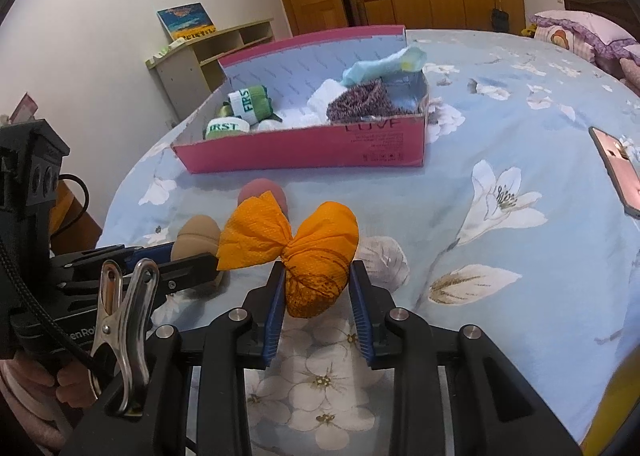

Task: Organize soft objects
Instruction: 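Grasp the orange yarn bow with the right gripper while the left grasps the beige sponge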

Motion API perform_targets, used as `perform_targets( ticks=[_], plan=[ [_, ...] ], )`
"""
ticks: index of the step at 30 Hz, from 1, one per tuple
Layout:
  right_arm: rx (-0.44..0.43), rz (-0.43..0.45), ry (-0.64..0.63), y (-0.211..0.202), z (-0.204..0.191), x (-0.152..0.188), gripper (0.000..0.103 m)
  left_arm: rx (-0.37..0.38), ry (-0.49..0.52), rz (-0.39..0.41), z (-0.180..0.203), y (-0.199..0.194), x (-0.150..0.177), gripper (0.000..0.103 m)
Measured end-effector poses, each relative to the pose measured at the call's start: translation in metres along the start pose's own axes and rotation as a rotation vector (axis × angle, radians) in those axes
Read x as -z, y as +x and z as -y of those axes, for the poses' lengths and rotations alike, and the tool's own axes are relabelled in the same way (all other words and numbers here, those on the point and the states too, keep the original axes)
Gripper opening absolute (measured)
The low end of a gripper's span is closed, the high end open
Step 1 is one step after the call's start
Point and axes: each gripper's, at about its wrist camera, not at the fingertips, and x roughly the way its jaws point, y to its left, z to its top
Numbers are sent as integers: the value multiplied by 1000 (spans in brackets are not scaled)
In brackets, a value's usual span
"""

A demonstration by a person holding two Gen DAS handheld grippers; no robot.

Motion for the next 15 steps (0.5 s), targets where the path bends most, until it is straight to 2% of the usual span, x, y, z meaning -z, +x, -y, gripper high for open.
perform_targets(
  ticks=[15],
  plan=[
    [-9, 55, -40, -20, -10, -19, 31, -29, -27, 86, -14, -32, -15, 36]
  ],
)
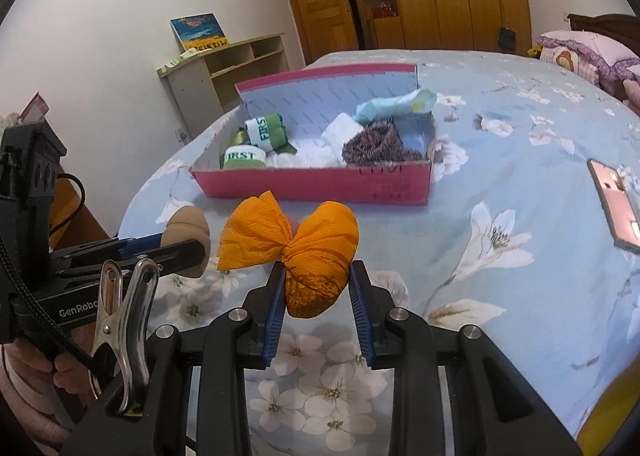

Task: Organize soft objects
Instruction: 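Grasp the orange yarn bow with the right gripper while the left grasps the beige sponge, then carry the yarn bow and beige sponge over the pink box with both grippers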

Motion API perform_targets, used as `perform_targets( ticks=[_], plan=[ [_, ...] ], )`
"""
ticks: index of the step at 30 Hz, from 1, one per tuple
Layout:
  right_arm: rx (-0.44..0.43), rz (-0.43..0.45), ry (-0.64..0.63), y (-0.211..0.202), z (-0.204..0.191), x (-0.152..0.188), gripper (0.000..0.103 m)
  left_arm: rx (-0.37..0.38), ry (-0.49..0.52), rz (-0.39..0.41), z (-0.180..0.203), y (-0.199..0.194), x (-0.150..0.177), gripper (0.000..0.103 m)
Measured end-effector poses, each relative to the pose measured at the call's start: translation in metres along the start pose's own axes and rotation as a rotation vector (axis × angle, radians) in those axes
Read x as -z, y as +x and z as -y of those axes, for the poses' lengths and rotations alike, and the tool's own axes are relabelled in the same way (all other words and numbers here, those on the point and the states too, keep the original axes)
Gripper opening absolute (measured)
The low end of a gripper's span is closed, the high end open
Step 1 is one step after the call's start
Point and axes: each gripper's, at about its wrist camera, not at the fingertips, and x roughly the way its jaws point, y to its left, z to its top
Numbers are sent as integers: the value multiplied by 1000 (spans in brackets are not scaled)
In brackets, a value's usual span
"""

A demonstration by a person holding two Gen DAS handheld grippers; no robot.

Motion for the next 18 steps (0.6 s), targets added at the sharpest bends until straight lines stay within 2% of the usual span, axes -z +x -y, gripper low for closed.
perform_targets(
  ticks=[18],
  plan=[
    [15, 66, -50, -9, -4, -44, 31, -31, 23, 80, -2, -6, -42, 36]
  ],
)
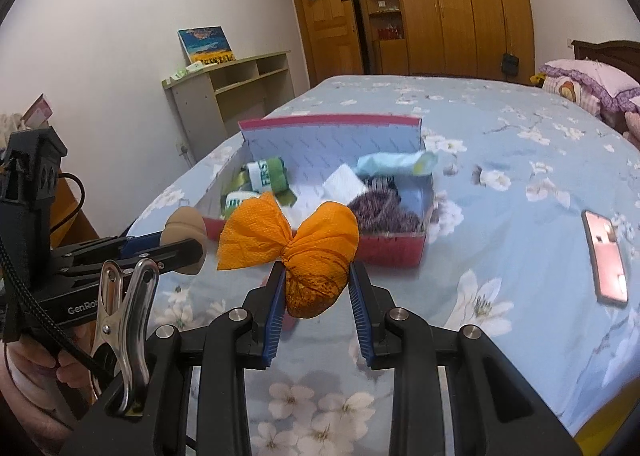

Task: Organize soft objects
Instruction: 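Carry the yarn bow and beige sponge over the pink box with both grippers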

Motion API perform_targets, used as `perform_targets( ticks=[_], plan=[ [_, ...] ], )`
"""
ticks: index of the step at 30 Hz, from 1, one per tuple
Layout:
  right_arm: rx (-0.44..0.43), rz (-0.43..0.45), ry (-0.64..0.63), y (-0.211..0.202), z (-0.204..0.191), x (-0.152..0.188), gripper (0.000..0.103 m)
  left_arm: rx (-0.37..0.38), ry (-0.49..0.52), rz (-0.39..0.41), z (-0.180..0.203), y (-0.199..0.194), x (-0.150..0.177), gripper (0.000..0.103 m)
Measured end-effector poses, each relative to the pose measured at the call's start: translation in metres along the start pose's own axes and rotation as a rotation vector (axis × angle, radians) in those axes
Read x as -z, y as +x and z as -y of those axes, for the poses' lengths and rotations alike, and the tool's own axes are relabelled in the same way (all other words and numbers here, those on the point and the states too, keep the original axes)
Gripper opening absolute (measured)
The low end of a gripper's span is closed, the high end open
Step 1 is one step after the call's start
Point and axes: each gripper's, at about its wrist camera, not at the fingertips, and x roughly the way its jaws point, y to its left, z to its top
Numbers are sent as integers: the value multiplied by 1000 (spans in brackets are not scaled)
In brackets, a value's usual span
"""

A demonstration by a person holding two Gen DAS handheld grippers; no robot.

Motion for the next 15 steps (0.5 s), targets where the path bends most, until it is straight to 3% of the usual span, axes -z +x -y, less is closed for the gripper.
perform_targets(
  ticks=[15],
  plan=[
    [12, 20, -35, 17, 5, -32, 31, 5, 18, 19, 6, 23, -30, 36]
  ],
)
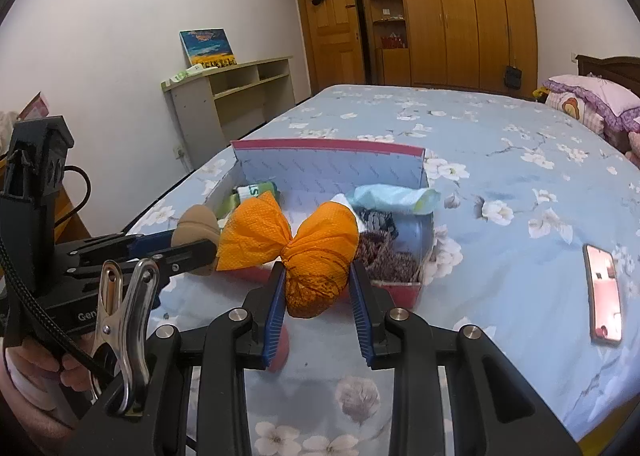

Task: Organize soft objects
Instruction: 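Carry the yarn bow and beige sponge over the pink box with both grippers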

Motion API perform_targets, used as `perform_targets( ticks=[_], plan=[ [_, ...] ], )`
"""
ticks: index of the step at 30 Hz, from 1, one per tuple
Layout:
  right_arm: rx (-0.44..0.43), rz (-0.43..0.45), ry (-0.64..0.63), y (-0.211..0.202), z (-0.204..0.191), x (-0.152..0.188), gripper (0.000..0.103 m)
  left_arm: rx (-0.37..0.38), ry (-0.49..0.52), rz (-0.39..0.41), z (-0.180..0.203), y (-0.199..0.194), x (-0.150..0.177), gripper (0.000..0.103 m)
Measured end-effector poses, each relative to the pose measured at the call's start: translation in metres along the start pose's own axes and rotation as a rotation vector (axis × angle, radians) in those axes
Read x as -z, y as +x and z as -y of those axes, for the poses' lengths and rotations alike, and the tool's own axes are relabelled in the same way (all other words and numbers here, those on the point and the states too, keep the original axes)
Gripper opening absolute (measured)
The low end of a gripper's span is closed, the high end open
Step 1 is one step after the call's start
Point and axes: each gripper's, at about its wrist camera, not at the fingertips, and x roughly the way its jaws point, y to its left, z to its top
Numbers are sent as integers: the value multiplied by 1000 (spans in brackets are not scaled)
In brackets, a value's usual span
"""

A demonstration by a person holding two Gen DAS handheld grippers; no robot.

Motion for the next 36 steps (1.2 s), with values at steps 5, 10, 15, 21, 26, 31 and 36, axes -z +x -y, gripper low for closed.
perform_targets(
  ticks=[5, 10, 15, 21, 26, 31, 36],
  plan=[
    [3, 14, -17, 5, 0, -10, 31, 6, 5, -6, 3, 15, -8, 36],
    [-2, 21, -23, 15, 0, -19, 31, 11, 12, -19, 3, 31, -12, 36],
    [-16, 16, -24, 30, 1, -28, 31, 12, 9, -39, 1, 50, -13, 36],
    [-29, 18, -34, 49, 2, -39, 31, 8, 17, -54, 0, 69, -12, 36],
    [-36, 9, -32, 69, 4, -49, 31, 0, 32, -54, 0, 80, -8, 37],
    [-41, -7, -29, 90, 5, -55, 31, 10, 16, -63, -2, 86, -1, 37],
    [-50, -38, -27, 111, 5, -60, 31, 22, -3, -59, -6, 85, 2, 37]
  ],
)
